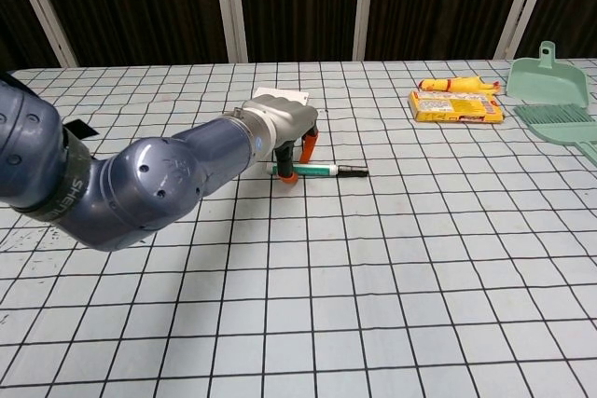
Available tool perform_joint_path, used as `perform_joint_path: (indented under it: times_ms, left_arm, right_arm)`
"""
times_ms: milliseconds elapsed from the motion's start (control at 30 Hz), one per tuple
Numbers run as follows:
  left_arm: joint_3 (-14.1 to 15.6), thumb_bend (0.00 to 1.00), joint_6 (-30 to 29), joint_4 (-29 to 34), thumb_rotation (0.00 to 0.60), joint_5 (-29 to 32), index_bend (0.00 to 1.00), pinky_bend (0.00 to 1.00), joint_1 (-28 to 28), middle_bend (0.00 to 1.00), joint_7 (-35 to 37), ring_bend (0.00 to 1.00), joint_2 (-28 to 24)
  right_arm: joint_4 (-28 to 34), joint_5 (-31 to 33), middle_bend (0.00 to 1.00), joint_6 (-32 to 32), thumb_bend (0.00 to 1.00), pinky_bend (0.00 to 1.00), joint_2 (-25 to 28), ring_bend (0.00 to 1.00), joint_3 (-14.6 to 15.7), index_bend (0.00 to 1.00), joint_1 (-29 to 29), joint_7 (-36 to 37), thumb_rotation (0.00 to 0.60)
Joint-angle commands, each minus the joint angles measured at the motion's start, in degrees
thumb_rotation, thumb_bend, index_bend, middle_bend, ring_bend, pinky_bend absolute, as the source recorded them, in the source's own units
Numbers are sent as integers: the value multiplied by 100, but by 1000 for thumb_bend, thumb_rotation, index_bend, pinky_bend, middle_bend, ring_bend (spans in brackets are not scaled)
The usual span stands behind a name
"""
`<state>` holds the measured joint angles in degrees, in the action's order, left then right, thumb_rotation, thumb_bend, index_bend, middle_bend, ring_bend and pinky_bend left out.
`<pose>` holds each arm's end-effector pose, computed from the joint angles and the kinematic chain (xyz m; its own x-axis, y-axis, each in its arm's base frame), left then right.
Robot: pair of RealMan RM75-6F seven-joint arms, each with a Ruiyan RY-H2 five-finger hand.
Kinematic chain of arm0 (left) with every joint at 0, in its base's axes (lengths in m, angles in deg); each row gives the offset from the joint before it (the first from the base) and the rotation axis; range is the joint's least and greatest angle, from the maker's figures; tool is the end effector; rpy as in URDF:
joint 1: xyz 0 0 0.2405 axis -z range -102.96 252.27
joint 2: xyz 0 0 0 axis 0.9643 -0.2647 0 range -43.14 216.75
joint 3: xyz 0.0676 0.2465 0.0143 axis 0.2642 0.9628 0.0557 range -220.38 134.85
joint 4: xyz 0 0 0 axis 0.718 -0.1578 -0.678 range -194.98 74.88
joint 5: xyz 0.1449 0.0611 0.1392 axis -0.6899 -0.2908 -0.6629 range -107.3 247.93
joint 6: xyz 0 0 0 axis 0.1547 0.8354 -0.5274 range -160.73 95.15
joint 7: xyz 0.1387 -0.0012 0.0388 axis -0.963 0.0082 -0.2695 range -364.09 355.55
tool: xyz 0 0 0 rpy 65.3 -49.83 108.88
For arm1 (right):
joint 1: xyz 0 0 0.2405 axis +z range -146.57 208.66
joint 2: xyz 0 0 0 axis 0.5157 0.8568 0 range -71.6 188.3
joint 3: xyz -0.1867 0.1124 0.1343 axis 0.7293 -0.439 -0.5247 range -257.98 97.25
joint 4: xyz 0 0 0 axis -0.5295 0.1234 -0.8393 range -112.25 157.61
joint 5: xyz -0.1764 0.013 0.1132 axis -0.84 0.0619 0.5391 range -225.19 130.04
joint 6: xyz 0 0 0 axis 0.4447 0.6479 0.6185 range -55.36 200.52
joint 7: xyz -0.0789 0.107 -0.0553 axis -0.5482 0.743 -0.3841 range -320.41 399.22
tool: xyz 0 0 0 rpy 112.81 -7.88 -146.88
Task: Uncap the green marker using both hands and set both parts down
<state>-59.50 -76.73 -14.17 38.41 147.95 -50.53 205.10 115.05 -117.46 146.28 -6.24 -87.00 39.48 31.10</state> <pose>-0.0215 0.4144 -0.1400 0.6951 0.2299 0.6811 0.7067 -0.3922 -0.5888 -0.3387 -0.2100 0.1535 0.4459 -0.1347 0.8849 -0.8656 0.1869 0.4646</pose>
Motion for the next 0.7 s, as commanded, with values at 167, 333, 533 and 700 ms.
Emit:
perform_joint_path:
  times_ms: [167, 333, 533, 700]
  left_arm:
    - [-54, 463, -27, -101, 600, -97, 548, 0, 7, 221, -17, 0, 101]
    - [-93, 497, -88, -147, 600, -229, 573, 0, -12, 243, 37, 0, 149]
    - [-201, 514, -149, -165, 600, -314, 596, 0, -74, 264, 175, 0, 176]
    - [-283, 514, -263, -52, 600, -452, 607, 0, -121, 276, 293, 0, 95]
  right_arm:
    - [1, -23, 0, -9, 48, 0, -1, 0, 13, 0, 8, 4, 600]
    - [5, -35, 0, -1, 49, 0, -1, 0, 16, 0, 8, 18, 600]
    - [-3, -13, 0, -20, 49, 0, 6, 0, 21, 1, 6, 32, 600]
    - [2, -17, 0, -8, 49, 0, -1, 0, 27, 0, 7, -1, 600]
